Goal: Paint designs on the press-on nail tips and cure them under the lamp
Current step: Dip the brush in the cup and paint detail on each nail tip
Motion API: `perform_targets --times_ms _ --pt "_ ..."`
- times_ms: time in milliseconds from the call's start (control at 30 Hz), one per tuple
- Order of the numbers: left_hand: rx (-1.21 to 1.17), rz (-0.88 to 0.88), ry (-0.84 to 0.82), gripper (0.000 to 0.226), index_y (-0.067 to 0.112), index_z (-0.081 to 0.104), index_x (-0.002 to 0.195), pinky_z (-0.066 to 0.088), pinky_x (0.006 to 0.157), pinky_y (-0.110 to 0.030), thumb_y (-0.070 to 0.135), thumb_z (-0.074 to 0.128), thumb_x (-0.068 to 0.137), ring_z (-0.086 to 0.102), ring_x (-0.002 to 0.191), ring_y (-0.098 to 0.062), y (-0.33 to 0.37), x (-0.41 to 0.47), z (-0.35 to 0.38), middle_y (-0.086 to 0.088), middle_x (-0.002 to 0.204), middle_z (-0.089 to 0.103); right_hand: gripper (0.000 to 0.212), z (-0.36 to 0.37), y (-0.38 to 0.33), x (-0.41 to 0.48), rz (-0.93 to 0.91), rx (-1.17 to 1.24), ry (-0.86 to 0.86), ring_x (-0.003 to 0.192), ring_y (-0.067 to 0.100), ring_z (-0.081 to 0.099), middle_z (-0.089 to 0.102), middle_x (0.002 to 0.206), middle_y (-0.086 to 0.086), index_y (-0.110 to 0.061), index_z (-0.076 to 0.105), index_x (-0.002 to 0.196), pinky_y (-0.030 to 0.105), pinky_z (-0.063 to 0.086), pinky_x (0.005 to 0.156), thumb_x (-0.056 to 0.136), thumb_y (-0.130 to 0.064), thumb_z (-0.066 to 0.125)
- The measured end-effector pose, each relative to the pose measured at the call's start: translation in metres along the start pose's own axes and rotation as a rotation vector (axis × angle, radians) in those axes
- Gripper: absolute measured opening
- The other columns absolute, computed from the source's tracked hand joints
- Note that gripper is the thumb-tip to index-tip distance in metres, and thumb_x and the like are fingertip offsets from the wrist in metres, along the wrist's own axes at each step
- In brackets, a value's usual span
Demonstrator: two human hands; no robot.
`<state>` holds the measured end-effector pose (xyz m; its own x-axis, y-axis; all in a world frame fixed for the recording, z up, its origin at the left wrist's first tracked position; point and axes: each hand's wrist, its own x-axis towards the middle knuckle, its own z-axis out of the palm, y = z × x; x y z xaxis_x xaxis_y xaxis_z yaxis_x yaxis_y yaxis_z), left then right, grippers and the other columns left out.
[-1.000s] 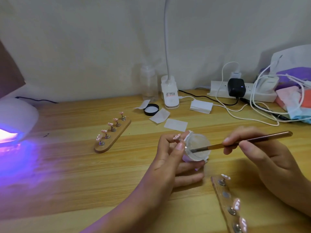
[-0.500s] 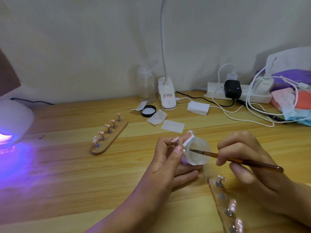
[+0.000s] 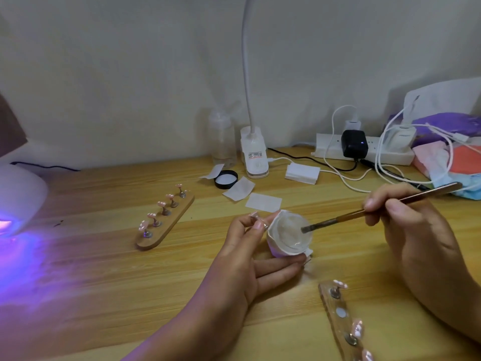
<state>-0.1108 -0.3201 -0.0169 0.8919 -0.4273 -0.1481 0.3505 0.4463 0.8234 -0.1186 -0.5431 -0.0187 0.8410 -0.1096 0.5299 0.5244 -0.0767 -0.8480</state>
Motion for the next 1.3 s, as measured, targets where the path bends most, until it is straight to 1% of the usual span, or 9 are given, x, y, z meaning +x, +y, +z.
perform_targets --times_ms 100,233,400,500,600,833,1067,1267,1300 --pt "-0.006 -0.047 0.024 0.026 0.02 0.053 0.104 0.058 0.085 -0.046 0.034 0.059 0.084 0.068 0.098 -0.045 0.005 0.004 0.001 0.001 0.119 0.07 0.03 -0.004 0.003 0.003 0.044 0.018 0.034 0.08 0.011 0.053 0.058 0.085 -0.004 -0.031 0.067 0.082 0.016 0.046 0.076 0.092 -0.021 0.041" --pt "-0.037 -0.08 0.018 0.012 0.021 0.051 0.101 0.058 0.081 -0.048 0.03 0.054 0.093 0.068 0.097 -0.046 0.008 0.006 0.0 -0.004 0.11 0.073 0.022 -0.008 0.008 0.008 0.097 0.08 0.072 0.079 0.01 0.052 0.058 0.084 -0.004 -0.03 0.067 0.08 0.017 0.047 0.073 0.089 -0.031 0.048" --pt "-0.066 -0.099 -0.022 0.003 0.025 0.051 0.099 0.057 0.085 -0.049 0.027 0.049 0.1 0.067 0.102 -0.046 0.007 0.006 -0.003 -0.013 0.132 0.058 0.021 -0.012 0.01 0.013 0.213 0.297 0.11 0.071 0.006 0.06 0.065 0.082 -0.005 -0.025 0.073 0.081 0.018 0.052 0.071 0.088 -0.014 0.055" --pt "-0.06 -0.102 -0.06 0.006 0.024 0.05 0.101 0.057 0.086 -0.049 0.029 0.05 0.098 0.066 0.105 -0.044 0.006 0.006 -0.005 -0.012 0.137 0.054 0.008 -0.01 0.011 0.015 0.292 0.3 0.121 0.071 0.007 0.066 0.069 0.078 -0.002 -0.023 0.076 0.084 0.019 0.055 0.072 0.085 -0.025 0.068" --pt "-0.042 -0.103 -0.077 0.008 0.024 0.051 0.103 0.055 0.09 -0.051 0.031 0.05 0.098 0.066 0.107 -0.042 0.005 0.005 -0.005 -0.01 0.137 0.053 0.015 -0.006 0.01 0.018 0.331 0.257 0.112 0.074 0.01 0.07 0.073 0.077 0.002 -0.026 0.078 0.08 0.021 0.057 0.072 0.074 -0.038 0.071" --pt "-0.026 -0.097 -0.062 0.015 0.022 0.049 0.107 0.055 0.089 -0.051 0.032 0.051 0.096 0.067 0.106 -0.041 0.005 0.004 -0.004 -0.005 0.113 0.071 0.015 -0.004 0.01 0.019 0.393 0.223 0.103 0.078 0.017 0.074 0.075 0.081 0.01 -0.027 0.077 0.078 0.022 0.058 0.07 0.078 -0.039 0.067" --pt "-0.043 -0.111 -0.021 0.006 0.026 0.055 0.093 0.055 0.087 -0.052 0.031 0.057 0.09 0.067 0.105 -0.043 0.005 0.004 -0.003 -0.009 0.124 0.066 0.023 -0.003 0.012 0.02 0.428 0.201 0.116 0.075 0.017 0.073 0.075 0.078 0.011 -0.01 0.063 0.095 0.021 0.057 0.067 0.084 -0.031 0.06" --pt "-0.041 -0.096 -0.006 0.006 0.028 0.06 0.085 0.058 0.084 -0.048 0.032 0.058 0.09 0.068 0.103 -0.041 0.003 0.005 -0.004 -0.003 0.105 0.073 0.009 -0.004 0.014 0.021 0.412 0.209 0.183 0.073 0.011 0.071 0.072 0.075 0.001 -0.019 0.064 0.092 0.021 0.057 0.067 0.094 -0.023 0.056" --pt "-0.011 -0.081 0.025 0.006 0.028 0.06 0.089 0.059 0.081 -0.044 0.033 0.058 0.091 0.07 0.101 -0.038 0.002 0.005 -0.003 -0.001 0.101 0.075 0.016 -0.005 0.014 0.021 0.403 0.221 0.194 0.072 0.01 0.07 0.071 0.076 -0.001 -0.023 0.067 0.089 0.021 0.057 0.067 0.097 -0.02 0.053"
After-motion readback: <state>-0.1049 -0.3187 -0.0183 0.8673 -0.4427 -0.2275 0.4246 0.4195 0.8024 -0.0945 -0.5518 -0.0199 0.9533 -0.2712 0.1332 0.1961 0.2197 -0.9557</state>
